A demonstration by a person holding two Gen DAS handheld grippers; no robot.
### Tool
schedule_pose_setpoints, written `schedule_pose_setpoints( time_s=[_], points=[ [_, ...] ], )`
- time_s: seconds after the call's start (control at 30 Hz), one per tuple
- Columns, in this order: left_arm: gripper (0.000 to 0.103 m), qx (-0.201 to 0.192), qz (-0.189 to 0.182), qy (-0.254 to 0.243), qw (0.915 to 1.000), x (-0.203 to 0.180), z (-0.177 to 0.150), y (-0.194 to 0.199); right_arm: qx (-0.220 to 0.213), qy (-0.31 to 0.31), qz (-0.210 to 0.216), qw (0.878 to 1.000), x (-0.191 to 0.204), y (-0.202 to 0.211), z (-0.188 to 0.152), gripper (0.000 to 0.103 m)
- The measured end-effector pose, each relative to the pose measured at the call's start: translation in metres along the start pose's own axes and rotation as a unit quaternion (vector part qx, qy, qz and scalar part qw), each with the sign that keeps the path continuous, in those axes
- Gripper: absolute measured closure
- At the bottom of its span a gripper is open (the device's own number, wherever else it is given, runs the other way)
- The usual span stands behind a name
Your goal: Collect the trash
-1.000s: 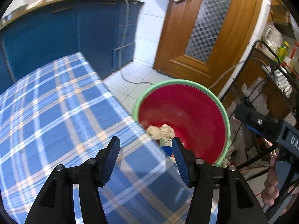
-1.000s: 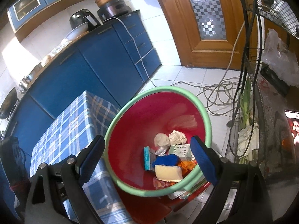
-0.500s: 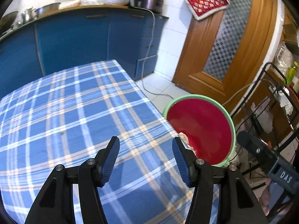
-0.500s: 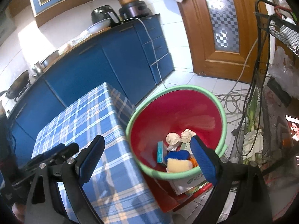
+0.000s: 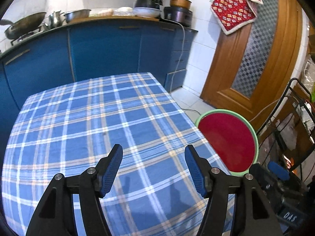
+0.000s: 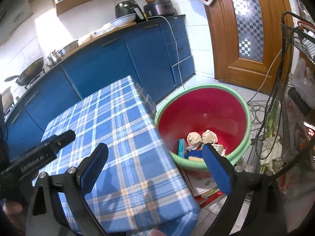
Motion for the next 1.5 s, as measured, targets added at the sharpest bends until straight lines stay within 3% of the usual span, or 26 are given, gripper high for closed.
schedule_pose_setpoints(
  time_s=[0.5, 1.5],
  points=[
    [0.036, -0.014, 0.024, 0.015, 0.9995, 0.019, -0.005, 0.017, -0.002, 0.022, 0.003, 1.0, 0.016, 0.006, -0.01, 0.007],
    [0.036, -0.016, 0.025, 0.019, 0.9994, 0.021, -0.005, 0.02, -0.002, 0.023, 0.004, 1.0, 0.017, 0.006, -0.01, 0.007]
  ],
)
Point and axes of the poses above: each gripper's, at about its wrist camera, not at the fingertips, and y roughly against the way its jaws point, x to its left, z to its top, the point moved 10 cm from there along -y, roughly the way its jaws point, and after that the axes turned 1 degree about x, right-handed, at the moved point
